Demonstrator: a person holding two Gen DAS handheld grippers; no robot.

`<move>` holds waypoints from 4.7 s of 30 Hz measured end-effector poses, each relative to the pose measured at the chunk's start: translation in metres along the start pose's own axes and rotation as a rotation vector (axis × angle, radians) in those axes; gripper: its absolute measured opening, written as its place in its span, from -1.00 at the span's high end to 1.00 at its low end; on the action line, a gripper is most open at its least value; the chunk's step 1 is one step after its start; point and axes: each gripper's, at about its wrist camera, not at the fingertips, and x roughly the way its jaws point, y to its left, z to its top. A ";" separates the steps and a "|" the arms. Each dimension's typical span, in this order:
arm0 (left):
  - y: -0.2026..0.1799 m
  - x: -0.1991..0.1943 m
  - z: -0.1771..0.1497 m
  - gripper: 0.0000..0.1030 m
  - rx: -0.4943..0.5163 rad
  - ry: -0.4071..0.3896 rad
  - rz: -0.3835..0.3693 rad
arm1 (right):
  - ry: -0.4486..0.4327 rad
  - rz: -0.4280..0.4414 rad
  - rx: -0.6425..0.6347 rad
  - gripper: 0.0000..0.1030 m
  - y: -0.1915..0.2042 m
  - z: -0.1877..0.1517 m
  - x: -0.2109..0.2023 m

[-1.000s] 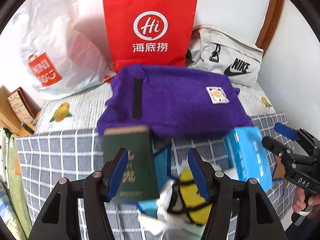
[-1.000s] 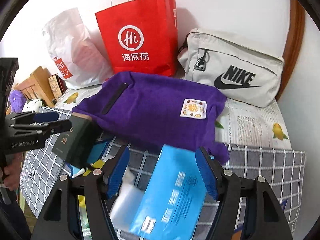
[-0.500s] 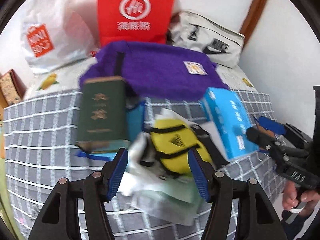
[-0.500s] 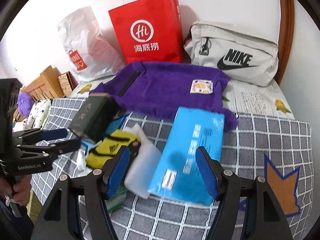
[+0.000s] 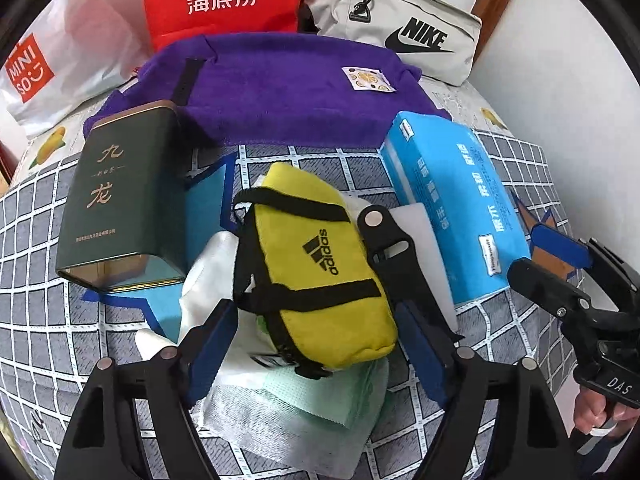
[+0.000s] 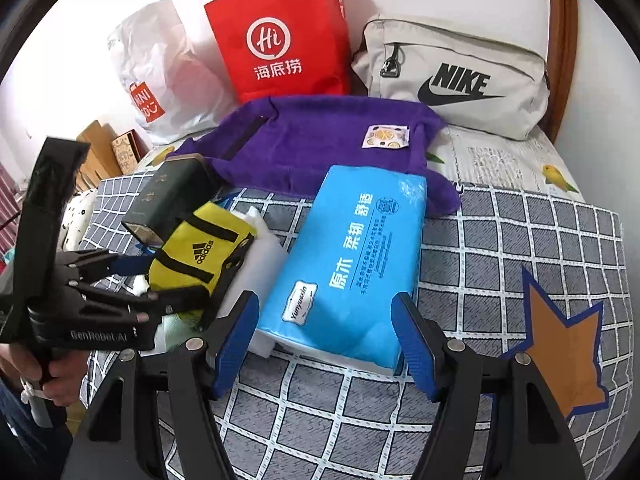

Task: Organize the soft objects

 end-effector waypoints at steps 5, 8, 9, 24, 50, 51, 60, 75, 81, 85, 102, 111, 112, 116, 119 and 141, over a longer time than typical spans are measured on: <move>-0.006 0.003 0.006 -0.59 0.025 0.009 0.033 | 0.002 0.031 -0.007 -0.32 0.003 0.000 0.003; -0.011 0.002 0.006 -0.60 0.057 0.001 0.030 | 0.009 0.034 -0.014 -0.32 0.005 0.000 0.006; -0.011 0.002 0.007 -0.61 0.061 0.001 0.039 | 0.010 0.032 -0.016 -0.32 0.006 -0.001 0.006; 0.004 -0.027 -0.014 -0.05 0.073 -0.087 -0.007 | 0.010 0.033 -0.019 -0.32 0.014 -0.004 0.001; 0.046 -0.044 -0.043 -0.06 -0.014 -0.153 -0.127 | 0.040 -0.123 -0.242 0.17 0.094 -0.022 0.027; 0.046 -0.044 -0.043 -0.06 -0.013 -0.153 -0.127 | 0.040 -0.134 -0.240 0.17 0.094 -0.022 0.029; 0.050 -0.041 -0.045 -0.06 -0.019 -0.147 -0.146 | 0.015 -0.192 -0.248 0.53 0.091 -0.026 0.022; 0.050 -0.044 -0.048 -0.06 -0.028 -0.150 -0.145 | 0.044 -0.122 -0.237 0.46 0.084 -0.052 -0.008; 0.051 -0.043 -0.047 -0.06 -0.030 -0.147 -0.147 | 0.039 -0.151 -0.235 0.10 0.083 -0.049 0.001; 0.051 -0.043 -0.047 -0.06 -0.024 -0.142 -0.139 | 0.053 -0.144 -0.202 0.09 0.079 -0.046 0.014; 0.044 -0.084 -0.047 -0.04 -0.025 -0.213 -0.157 | -0.044 -0.107 -0.201 0.37 0.079 -0.038 -0.042; 0.042 -0.100 -0.043 -0.01 -0.030 -0.239 -0.160 | -0.103 -0.100 -0.156 0.37 0.062 -0.023 -0.063; 0.042 -0.103 -0.041 -0.01 -0.029 -0.245 -0.166 | -0.106 -0.101 -0.154 0.37 0.061 -0.022 -0.064; 0.041 -0.109 -0.032 -0.01 -0.032 -0.261 -0.165 | -0.123 -0.099 -0.142 0.37 0.055 -0.012 -0.066; 0.042 -0.110 -0.022 -0.01 -0.035 -0.266 -0.145 | -0.128 -0.096 -0.125 0.37 0.048 -0.003 -0.065; 0.066 -0.102 0.052 -0.01 -0.074 -0.286 -0.104 | -0.116 -0.081 -0.104 0.37 0.018 0.083 -0.016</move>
